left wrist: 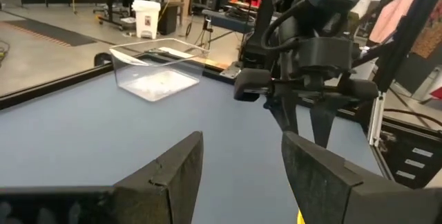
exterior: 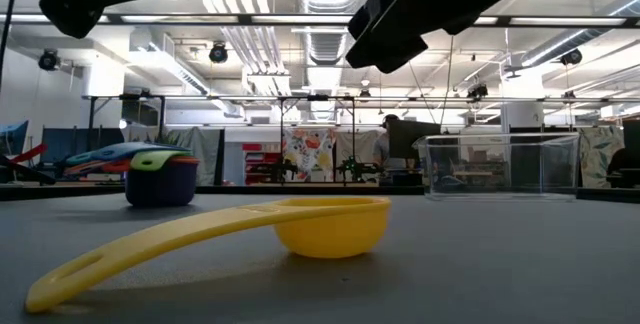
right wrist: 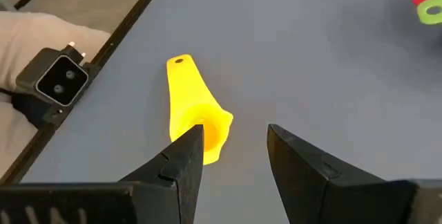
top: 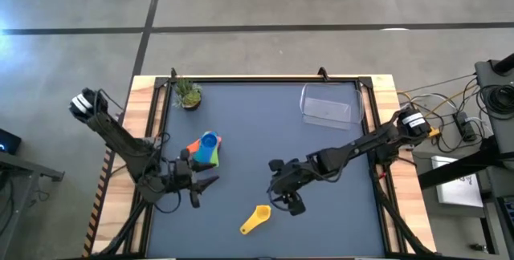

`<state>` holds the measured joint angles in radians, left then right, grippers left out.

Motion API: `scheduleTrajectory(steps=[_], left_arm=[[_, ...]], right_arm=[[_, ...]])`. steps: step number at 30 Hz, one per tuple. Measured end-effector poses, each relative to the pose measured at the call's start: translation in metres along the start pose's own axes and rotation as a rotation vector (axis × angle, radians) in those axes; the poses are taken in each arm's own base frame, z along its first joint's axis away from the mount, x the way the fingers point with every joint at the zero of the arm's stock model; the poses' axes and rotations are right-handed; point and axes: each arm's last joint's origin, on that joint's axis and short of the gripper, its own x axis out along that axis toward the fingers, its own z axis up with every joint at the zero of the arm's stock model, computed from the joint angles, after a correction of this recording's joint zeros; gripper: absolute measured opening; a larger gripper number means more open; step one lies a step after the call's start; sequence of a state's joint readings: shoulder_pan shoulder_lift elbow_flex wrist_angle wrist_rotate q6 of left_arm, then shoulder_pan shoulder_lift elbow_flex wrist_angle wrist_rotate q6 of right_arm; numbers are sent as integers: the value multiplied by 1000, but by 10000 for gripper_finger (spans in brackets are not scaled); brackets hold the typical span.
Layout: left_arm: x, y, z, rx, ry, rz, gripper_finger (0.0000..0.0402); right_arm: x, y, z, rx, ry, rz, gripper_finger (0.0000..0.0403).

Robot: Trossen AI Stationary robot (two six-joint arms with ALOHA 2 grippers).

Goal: Nest measuring cups in basket
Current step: Stack the yellow measuring cup on top of the dark blue measuring cup

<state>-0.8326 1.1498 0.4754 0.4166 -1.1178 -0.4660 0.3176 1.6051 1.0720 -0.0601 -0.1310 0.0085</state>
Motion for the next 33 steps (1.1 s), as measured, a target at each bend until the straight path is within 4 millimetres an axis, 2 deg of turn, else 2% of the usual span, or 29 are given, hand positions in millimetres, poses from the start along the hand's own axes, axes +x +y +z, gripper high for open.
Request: scheduleTrajectory(steps=[8,23,33], left_arm=[[8,-10,-15,-1,-6,-4,180],[8,-11,-16,-4,-8,-6,180],[8,-11,-16,0,-6,-6,180]], right_arm=[[27,3,-12,65,13,13,153],[71,-2,-38,170,44,10,154],[78,-3,-32,159,56,10,123]])
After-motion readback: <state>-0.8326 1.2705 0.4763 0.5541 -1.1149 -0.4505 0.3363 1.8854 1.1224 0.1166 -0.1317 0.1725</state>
